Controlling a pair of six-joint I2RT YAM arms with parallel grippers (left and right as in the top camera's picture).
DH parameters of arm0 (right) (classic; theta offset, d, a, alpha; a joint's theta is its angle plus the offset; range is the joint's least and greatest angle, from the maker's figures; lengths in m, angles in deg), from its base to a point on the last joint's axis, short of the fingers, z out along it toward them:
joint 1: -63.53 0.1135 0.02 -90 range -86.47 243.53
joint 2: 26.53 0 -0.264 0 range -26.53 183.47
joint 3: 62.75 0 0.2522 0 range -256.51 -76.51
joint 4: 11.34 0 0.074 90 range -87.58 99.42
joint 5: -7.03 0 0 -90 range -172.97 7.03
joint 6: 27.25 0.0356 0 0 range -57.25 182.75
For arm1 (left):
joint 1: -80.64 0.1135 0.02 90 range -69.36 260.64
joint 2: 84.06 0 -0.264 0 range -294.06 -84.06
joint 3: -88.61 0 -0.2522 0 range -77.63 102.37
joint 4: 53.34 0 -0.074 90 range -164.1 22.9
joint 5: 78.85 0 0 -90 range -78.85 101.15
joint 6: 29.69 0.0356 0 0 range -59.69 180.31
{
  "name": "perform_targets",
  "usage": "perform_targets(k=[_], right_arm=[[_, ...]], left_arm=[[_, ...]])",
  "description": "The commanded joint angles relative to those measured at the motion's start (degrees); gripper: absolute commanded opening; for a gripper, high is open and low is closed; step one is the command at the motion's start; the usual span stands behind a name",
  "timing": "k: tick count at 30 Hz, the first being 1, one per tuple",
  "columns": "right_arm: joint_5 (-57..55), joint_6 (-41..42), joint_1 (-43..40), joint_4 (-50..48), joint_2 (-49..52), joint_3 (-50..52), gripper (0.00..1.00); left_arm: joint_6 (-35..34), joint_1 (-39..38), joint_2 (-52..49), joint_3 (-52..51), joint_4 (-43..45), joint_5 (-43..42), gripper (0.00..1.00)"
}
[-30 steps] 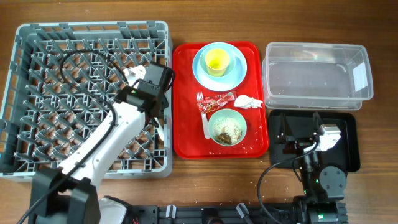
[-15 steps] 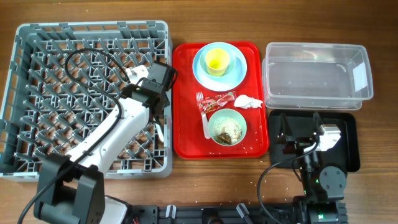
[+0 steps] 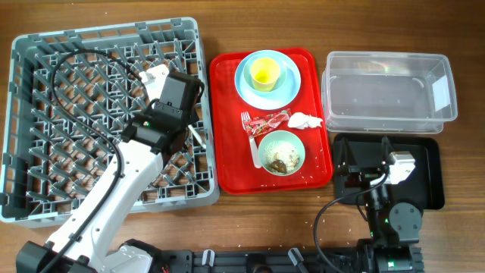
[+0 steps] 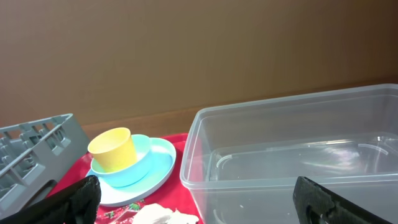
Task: Sort waste into correct bins and load items into the dishwasher rack
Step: 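Carry the spoon left and lower it into the dish rack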
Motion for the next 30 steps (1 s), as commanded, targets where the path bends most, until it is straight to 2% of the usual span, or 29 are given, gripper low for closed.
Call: perform_targets(k=[1,2,5,9,13,19,23,25,26,27,30], right_arm=[[0.09,0.37,-0.24,-0.15,-0.28,0.07,1.0],[0.09,0.37,-0.24,-0.15,-0.28,0.07,1.0],[0.09,0.35,-0.24,-0.15,-0.28,0.07,1.0],[0.09,0.37,-0.24,-0.15,-0.28,0.07,1.0],[0.09,0.35,-0.24,-0.15,-0.28,0.07,1.0],[0.09,0.35,-0.24,-0.15,-0.28,0.07,1.0],[0.09,0.35,-0.24,-0.15,-0.28,0.07,1.0],[0.09,0.37,-0.24,-0.15,-0.28,0.07,1.0],[0.09,0.35,-0.24,-0.15,-0.28,0.07,1.0],[0.09,0.35,-0.24,-0.15,-0.28,0.07,1.0],[0.09,0.35,-0.24,-0.15,-0.28,0.07,1.0]], left_arm=[[2.43,-0.26,1.66,0.35,2.6,4.35,0.04],[3.21,-0.26,1.99,0.35,3.65,5.68,0.04],[11.34,-0.26,2.25,0.35,8.26,6.12,0.04],[12.68,-0.42,1.97,0.35,10.54,4.83,0.04],[12.66,-0.44,1.55,0.35,10.51,-2.08,0.06],[12.68,-0.44,-2.05,0.35,10.62,-3.54,0.04],[12.66,-0.44,-2.05,0.35,10.6,-6.86,0.27],[12.63,-0.44,-2.05,0.35,11.06,-7.17,0.31],[12.63,-0.42,-2.05,0.35,11.5,-7.15,0.51],[12.66,-0.42,-2.05,0.35,11.74,-7.15,0.55],[12.35,-0.42,-1.73,0.35,12.57,-7.15,0.55]])
